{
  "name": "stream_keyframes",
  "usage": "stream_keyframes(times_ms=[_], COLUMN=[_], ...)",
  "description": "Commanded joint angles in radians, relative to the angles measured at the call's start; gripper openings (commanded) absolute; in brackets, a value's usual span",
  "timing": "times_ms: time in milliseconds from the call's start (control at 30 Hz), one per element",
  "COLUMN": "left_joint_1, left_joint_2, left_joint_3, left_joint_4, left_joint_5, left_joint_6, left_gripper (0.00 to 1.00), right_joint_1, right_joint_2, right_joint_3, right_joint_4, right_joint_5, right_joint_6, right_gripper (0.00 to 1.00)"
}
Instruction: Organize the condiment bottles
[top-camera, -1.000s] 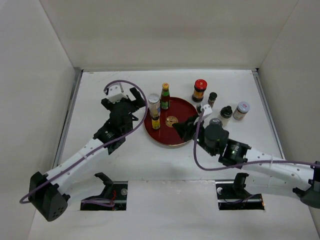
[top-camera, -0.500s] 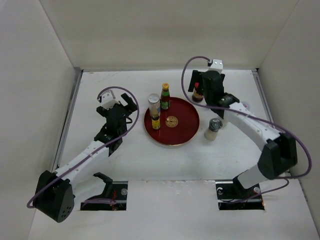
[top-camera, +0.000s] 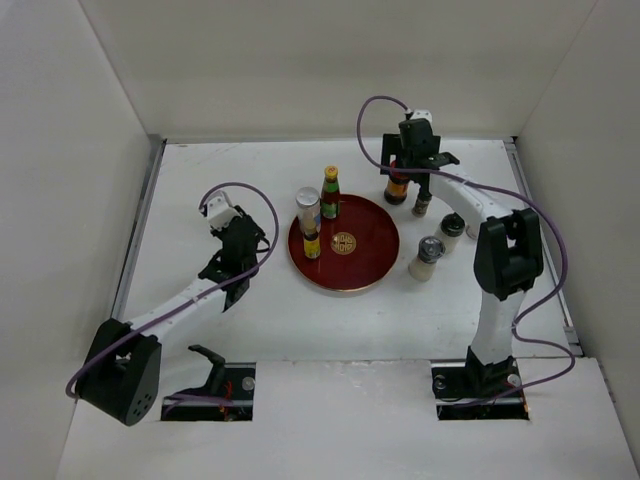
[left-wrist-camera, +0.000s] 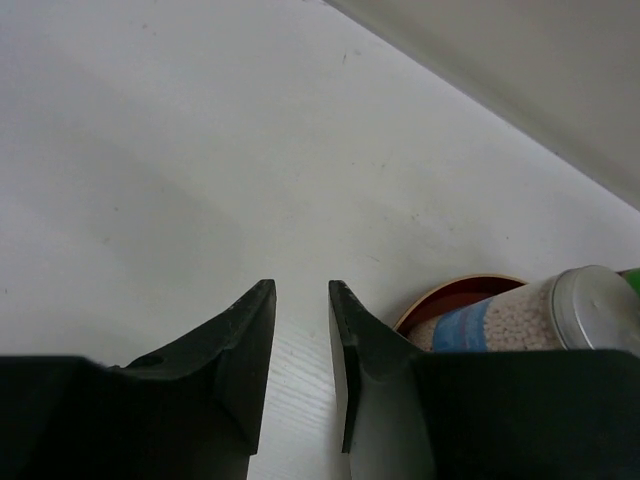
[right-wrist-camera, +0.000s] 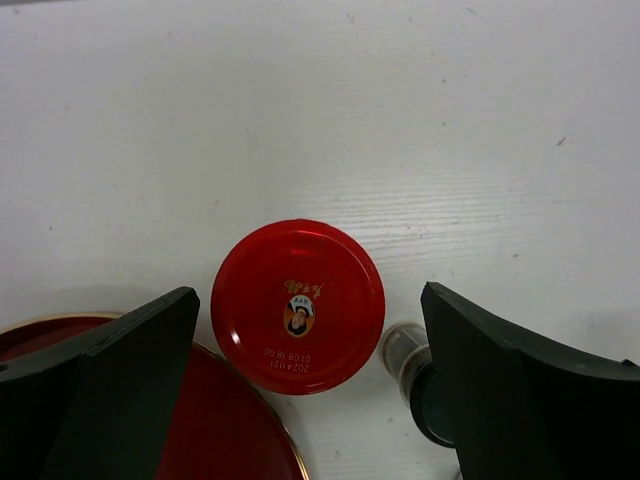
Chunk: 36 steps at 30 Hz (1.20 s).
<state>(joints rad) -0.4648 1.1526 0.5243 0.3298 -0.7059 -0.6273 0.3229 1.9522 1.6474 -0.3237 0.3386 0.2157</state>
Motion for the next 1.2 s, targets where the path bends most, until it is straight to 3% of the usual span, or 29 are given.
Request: stream_keyframes(times_ms=[0,67,300,533,600,733,833,1067,1167], left_joint_1=[0.008,0.013,0.045,0.074,0.085,0.09,0.09,0.09,0.09], left_joint_2=[0.016,0.013,0.01,-0.008,-0.01,0.013,0.025,0.033,0.048], left_joint_3=[-0.015,-0.017,-0.044,-0.086,-0.089,-0.081,-0.078,-0.081,-0.073], left_joint_4=[0.048,0.051,0.106,0.147,0.153,0.155,0.156,0.172,0.172], left_joint_5=[-0.018,0.008,0.092,0.128,0.144,0.166,0.175,0.184,0.201], left_joint_6=[-0.049,-0.049,-0.051,-0.045,-0.045,-0.046,-0.046,-0.045,-0.045], left_gripper=[0.25,0.3,0.62,0.63,0.63,0.63,0.63,0.68,0.75], right_joint_1=[-0.011,-0.012,-0.017,-0.017,-0.017,-0.011,0.003,0.07,0.135], right_joint_2=[0.001,0.005,0.065,0.096,0.097,0.059,0.004,-0.215,-0.281], right_joint_3=[0.06,0.054,0.08,0.094,0.098,0.059,0.029,-0.092,-0.178], right_joint_4=[-0.035,-0.034,-0.054,-0.044,-0.04,0.067,0.149,0.239,0.241], right_joint_5=[-0.055,-0.09,-0.127,-0.089,-0.073,-0.05,-0.009,0.01,0.019], right_joint_6=[-0.018,-0.018,-0.009,-0.009,-0.009,-0.016,-0.03,-0.044,-0.041], right_gripper=[1.0,1.0,1.0,1.0,0.92,0.65,0.55,0.53,0.53])
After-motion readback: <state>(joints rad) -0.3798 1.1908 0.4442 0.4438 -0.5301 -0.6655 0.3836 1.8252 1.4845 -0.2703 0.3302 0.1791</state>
